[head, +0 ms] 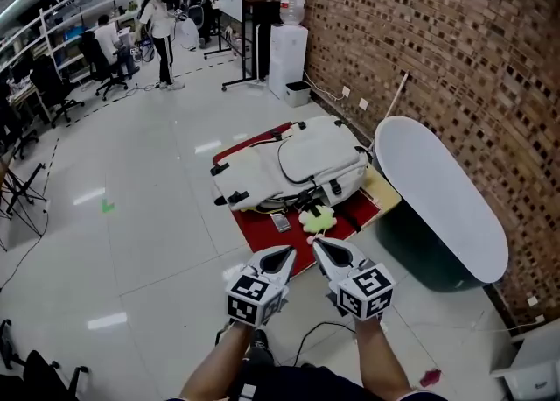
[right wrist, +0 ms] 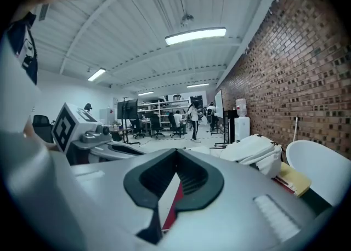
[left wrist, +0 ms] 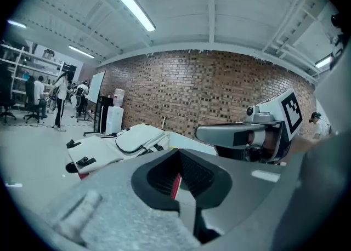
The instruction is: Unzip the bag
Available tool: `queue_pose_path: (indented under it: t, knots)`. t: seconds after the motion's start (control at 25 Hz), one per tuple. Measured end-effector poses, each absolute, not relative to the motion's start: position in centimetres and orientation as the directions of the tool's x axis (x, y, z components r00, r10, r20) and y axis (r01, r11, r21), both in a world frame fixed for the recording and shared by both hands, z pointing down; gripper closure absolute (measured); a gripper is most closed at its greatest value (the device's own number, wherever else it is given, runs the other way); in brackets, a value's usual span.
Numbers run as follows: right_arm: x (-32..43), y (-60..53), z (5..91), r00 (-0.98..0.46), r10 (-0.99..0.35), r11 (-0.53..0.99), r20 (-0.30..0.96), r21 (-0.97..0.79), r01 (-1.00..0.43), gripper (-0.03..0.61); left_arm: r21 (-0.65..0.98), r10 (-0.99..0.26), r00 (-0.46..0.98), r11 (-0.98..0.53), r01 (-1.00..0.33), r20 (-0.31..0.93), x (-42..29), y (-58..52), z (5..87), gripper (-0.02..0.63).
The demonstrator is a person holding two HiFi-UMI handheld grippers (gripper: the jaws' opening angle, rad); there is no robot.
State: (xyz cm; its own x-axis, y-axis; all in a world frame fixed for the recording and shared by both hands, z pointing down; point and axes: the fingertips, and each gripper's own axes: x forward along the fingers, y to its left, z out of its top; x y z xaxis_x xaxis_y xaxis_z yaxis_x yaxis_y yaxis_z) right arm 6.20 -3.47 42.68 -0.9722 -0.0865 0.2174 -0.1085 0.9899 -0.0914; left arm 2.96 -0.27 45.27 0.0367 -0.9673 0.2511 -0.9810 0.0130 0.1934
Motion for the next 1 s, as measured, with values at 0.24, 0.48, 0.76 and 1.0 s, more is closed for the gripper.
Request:
queue_pose_path:
  t: [0.24,0.48,0.76,1.0]
  knots:
    - [2.4,-5.7,43.0,-0.956,-0.170,0.977,0.238,-0.083,-0.194,0.572,0.214,-0.964,0.097,-0.044,-0.976,0.245,-1.9,-3.3,45.5,0.612]
    - [2.1,-7.3,45.0,-0.921,-0.231,0.958,0.314,-0.091,-0.271,0.572,0.262,-0.951,0.142,-0.068,-0.963,0.275,-3.8,-5.9,47.8,0.612]
    - [0.5,-13.5,46.3,-0.910,-0.247,0.955,0.333,-0.078,-0.288,0.572,0.243,-0.934,0.137,-0.056,-0.968,0.330,-4.8,-11.9,50.1,0.611]
    - [-1.1,-18.9,48.3,-0.914,-0.221,0.963,0.339,-0.070,-0.259,0.572,0.229,-0.919,0.095,-0.005,-0.973,0.383,-6.0,-18.2,53.1,0.611]
